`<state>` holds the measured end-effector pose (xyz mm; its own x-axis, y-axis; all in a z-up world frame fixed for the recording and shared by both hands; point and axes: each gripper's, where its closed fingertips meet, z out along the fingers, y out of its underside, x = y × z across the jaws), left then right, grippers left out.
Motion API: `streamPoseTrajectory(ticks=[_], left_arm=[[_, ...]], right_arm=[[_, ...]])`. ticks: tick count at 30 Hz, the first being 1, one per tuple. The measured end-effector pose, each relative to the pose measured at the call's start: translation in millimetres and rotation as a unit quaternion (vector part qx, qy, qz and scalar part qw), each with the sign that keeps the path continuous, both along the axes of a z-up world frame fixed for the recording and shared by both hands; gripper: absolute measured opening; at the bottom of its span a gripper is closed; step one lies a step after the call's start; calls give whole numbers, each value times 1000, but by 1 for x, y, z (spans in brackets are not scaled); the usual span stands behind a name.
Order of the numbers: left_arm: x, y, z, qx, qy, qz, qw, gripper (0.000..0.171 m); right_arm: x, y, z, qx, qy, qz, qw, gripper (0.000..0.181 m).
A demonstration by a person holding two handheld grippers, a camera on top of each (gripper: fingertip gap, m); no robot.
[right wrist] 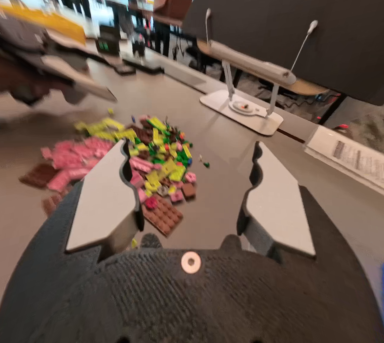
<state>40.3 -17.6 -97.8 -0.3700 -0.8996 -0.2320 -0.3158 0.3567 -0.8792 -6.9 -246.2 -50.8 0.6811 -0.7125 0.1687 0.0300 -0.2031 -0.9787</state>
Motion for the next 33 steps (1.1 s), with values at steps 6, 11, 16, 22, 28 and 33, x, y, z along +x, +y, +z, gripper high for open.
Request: streamPoseTrajectory(ticks=[6,11,16,22,28,33], left_arm=[[25,-26,64,18,-70,6,997,101],[62,-7,74,90,-121,77,986,41],[62,24,55,144,-145,133,970,0],[63,50,32,130,-112,147,974,0],[72,64,22,203,-114,216,948,0],[74,60,12,259,-94,228,934,0]], right_arm=[[-14,58,62,97,-41,84,991,107],[-5,111,96,23,-135,100,986,105],[5,143,81,21,-140,111,984,62],[7,126,50,2,-179,92,979,7],[-42,170,23,-144,-274,169,936,8],[-67,192,-1,-209,-293,188,914,58]])
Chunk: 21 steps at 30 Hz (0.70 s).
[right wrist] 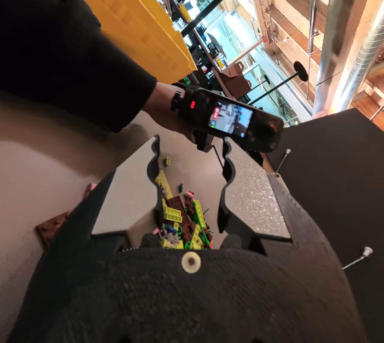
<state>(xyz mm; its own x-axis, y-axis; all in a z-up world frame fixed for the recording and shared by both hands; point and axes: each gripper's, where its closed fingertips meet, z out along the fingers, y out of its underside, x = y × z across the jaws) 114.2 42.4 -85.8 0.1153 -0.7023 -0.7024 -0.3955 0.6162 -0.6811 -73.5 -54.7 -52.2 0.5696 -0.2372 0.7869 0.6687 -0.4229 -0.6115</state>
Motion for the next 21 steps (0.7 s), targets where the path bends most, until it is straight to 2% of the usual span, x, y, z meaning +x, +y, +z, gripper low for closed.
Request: streamPoseTrajectory(ticks=[8,21], left_arm=[[-2,0,-14,48,40,15,998,0],[-9,-26,-12,71,54,-7,996,0]], right_arm=[[-1,6,-17,-54,-48,-20,997,74],[-9,14,-25,-82,-92,-21,992,78]])
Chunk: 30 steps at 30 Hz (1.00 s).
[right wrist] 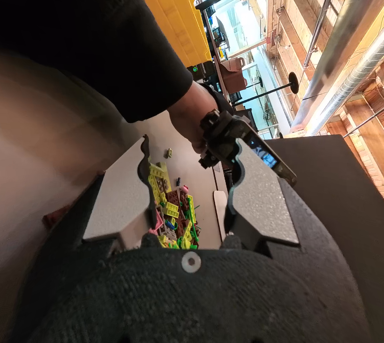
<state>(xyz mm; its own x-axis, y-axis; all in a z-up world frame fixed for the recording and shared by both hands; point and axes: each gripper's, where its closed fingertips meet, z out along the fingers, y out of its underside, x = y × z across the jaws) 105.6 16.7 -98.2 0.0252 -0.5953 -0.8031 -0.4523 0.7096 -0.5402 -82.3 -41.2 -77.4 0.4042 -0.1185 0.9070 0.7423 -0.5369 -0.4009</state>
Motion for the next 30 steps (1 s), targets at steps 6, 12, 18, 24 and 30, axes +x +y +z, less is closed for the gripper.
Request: streamPoseTrajectory(ticks=[6,12,18,24,30], left_arm=[[-1,1,-1,2,4,3,1000,0],[-1,2,-4,-3,11,7,1000,0],[-4,-7,-2,-35,16,-6,999,0],[-6,-1,-1,-21,20,9,1000,0],[-12,3,4,-9,35,20,999,0]], right_arm=[[0,1,-3,-5,-9,2,1000,82],[-1,4,-16,-32,-12,-1,999,108],[-7,6,-8,-2,8,9,1000,111],[-9,6,-7,6,32,11,999,113],[-7,5,-9,11,45,5,999,118]])
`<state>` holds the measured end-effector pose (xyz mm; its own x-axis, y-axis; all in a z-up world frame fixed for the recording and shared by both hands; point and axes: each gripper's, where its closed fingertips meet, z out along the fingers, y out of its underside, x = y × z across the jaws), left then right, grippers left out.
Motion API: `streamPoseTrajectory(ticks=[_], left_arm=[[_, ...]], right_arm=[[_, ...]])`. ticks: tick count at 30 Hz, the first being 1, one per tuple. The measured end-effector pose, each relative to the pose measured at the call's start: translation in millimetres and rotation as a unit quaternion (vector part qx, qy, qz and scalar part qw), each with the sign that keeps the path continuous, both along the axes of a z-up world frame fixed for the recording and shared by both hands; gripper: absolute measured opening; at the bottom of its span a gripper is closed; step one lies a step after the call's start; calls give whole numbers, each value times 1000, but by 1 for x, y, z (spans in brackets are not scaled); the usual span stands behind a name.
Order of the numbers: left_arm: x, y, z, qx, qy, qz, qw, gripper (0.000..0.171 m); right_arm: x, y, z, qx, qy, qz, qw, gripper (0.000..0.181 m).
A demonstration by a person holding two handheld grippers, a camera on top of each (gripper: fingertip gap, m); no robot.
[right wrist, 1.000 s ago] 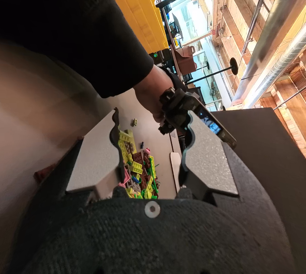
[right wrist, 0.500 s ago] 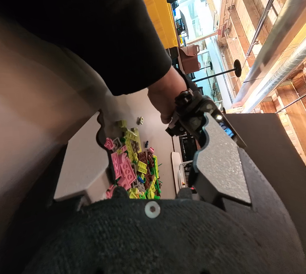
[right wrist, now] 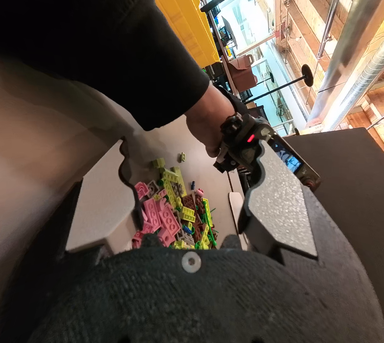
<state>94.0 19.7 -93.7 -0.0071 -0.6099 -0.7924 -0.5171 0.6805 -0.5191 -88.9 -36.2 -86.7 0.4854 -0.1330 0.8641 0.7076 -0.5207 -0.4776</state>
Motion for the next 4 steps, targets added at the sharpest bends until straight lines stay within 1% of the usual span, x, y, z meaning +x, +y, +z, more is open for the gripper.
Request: streamPoseTrajectory(ticks=[2,4], left_arm=[[3,-3,-6,-13,-2,-3,1000,0],[6,-8,-10,-29,-2,-10,1000,0]], right_arm=[[-1,0,1,0,0,0,1000,120],[-1,-1,5,0,-8,-1,1000,116]])
